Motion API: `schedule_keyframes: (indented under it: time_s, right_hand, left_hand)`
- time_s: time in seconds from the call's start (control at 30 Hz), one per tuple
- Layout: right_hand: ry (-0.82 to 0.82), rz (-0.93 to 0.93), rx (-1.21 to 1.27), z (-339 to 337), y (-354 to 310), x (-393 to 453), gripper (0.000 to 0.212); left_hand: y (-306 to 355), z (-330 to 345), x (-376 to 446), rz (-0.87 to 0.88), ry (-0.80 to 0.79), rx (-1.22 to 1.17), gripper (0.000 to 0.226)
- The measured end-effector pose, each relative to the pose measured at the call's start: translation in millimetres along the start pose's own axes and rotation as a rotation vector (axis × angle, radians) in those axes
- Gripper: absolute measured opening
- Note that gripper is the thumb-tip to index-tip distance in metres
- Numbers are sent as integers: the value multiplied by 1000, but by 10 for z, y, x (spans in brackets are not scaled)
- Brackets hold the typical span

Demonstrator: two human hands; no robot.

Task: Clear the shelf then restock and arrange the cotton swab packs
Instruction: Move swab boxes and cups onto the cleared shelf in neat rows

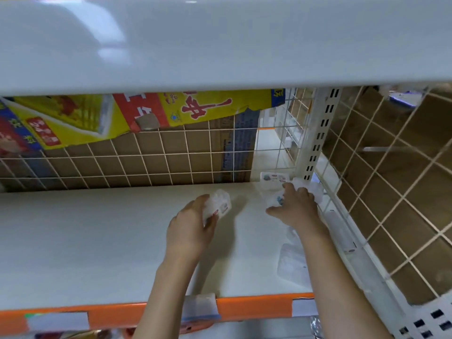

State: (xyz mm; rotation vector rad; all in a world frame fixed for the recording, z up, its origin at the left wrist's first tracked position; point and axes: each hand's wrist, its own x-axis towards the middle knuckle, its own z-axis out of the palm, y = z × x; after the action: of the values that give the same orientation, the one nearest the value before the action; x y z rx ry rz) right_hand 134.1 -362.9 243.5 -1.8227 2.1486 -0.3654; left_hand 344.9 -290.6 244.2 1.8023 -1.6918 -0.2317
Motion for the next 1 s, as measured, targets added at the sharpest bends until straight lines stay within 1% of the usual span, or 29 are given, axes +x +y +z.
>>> schedule_keyframes:
  time_s: [0.1, 0.17, 0.3, 0.37, 0.47, 0.53, 0.6, 0.73, 0.8, 0.87, 0.93, 1.0]
  right_hand:
    - [141, -119, 156, 64, -204, -160, 78]
    - [189, -171, 226, 139, -368, -309, 78]
    - [191, -149, 329, 433, -748, -682, 77]
    - [188, -158, 400, 626, -968, -830, 74]
    - [138, -181, 408, 888, -1366, -1021, 70]
    - [119, -203, 380, 1086, -1715, -1128, 68]
    - [105, -228, 340, 1220, -1925, -1206, 65]
    - [77, -242, 312, 1530, -2435, -1387, 65]
    - [96, -229, 340, 1648, -2653, -1497, 66]
    - [131, -231, 381, 1740, -2829, -1589, 68]
    - [130, -247, 400, 1798, -2946, -1662, 74]
    - [93, -278, 402, 1824, -3006, -1703, 84]
  left_hand:
    - [-151, -132, 10, -3, -2, -26, 44]
    - [-316, -251, 20, -23, -8, -39, 44]
    - [-736, -528, 23, -67, -28, -56, 61]
    - [-972, -690, -6, -85, -35, -63, 65]
    - [-1370, -961, -79, -103, -21, -53, 64]
    - [-1705, -1171, -116, -124, 0, -47, 62]
    - [-1906, -1297, -127, -146, 5, -33, 60]
    - [-2405, -1635, -156, -148, -41, -26, 57]
    - [-2616, -1776, -169, -126, -74, -12, 56]
    - [-2784, -1877, -177, -148, -76, -35, 54]
    - [-2890, -1947, -198, -172, -43, -79, 50]
    - [-2932, -2003, -233, -159, 20, -124, 49]
